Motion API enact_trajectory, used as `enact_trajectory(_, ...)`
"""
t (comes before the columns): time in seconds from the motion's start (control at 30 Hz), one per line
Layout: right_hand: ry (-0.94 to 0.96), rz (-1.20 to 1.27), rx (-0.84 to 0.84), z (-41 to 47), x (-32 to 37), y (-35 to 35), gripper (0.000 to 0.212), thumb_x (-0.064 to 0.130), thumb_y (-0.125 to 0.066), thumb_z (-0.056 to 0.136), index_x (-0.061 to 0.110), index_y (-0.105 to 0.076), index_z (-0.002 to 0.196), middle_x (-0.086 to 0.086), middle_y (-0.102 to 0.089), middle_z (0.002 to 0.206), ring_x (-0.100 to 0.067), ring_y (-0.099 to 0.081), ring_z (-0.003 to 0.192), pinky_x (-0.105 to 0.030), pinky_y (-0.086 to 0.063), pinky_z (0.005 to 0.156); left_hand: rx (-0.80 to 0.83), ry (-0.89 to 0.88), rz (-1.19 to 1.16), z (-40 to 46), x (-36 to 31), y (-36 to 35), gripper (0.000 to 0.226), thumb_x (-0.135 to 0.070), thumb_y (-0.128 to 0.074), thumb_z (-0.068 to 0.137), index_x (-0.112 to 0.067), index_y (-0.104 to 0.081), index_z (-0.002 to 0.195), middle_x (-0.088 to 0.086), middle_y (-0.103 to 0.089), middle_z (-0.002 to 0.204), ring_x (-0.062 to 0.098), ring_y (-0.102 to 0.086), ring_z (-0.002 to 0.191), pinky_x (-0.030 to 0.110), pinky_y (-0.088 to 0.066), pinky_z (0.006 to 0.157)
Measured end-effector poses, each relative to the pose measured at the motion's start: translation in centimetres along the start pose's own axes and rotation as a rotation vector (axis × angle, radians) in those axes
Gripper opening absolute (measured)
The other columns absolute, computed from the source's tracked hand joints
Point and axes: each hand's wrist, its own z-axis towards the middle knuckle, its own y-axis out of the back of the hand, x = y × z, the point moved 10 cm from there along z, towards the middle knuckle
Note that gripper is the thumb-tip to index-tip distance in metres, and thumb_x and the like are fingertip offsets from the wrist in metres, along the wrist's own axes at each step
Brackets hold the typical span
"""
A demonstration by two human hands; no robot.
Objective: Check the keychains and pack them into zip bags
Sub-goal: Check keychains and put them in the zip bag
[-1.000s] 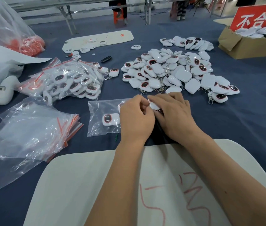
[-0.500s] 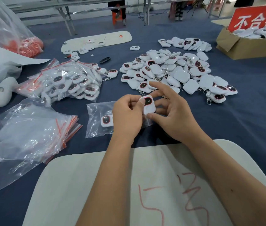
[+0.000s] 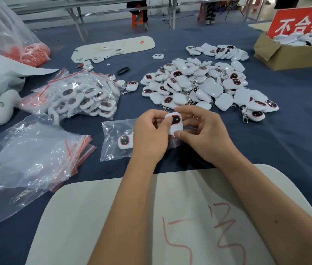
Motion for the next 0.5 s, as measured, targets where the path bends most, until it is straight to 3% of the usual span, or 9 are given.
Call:
enact_trajectory(0.13,-0.007,-0.041,-0.009,0.0,0.1,0.3,0.029,0.001,-0.078,0.086,0.021,-0.076,0.108,0.007,-0.078,0.092,-0.010,-0.073,0.081,-0.024,-0.059,0.078,0.031,0.003,0.024,-0.1,0.2,-0.3,0.003,-0.012,-0.071,0.096,-0.013,-0.074,0.095,0.004,-0.075,0.085,0.020,-0.070,0.079,0.046,-0.062,0.079)
enact_trajectory(0.23,-0.022,-0.027,-0.052,-0.1,-0.1,0.9,0.017,0.011,-0.074,0.093,0.026,-0.078,0.100,0.010,-0.077,0.081,-0.001,-0.067,0.070,-0.015,-0.053,0.066,0.065,-0.007,0.003,-0.2,0.1,-0.7,0.004,-0.014,-0.071,0.096,-0.014,-0.075,0.097,0.004,-0.076,0.089,0.024,-0.073,0.087,0.050,-0.062,0.084)
enact_trajectory(0.5,-0.056,-0.004,-0.095,-0.1,-0.3,1.4,0.015,0.008,-0.073,0.095,0.022,-0.079,0.097,0.005,-0.078,0.081,-0.006,-0.072,0.075,-0.018,-0.055,0.070,0.137,-0.011,-0.034,-0.4,0.2,-1.2,0.006,-0.014,-0.071,0.096,-0.017,-0.076,0.098,0.005,-0.077,0.091,0.031,-0.074,0.092,0.058,-0.061,0.083)
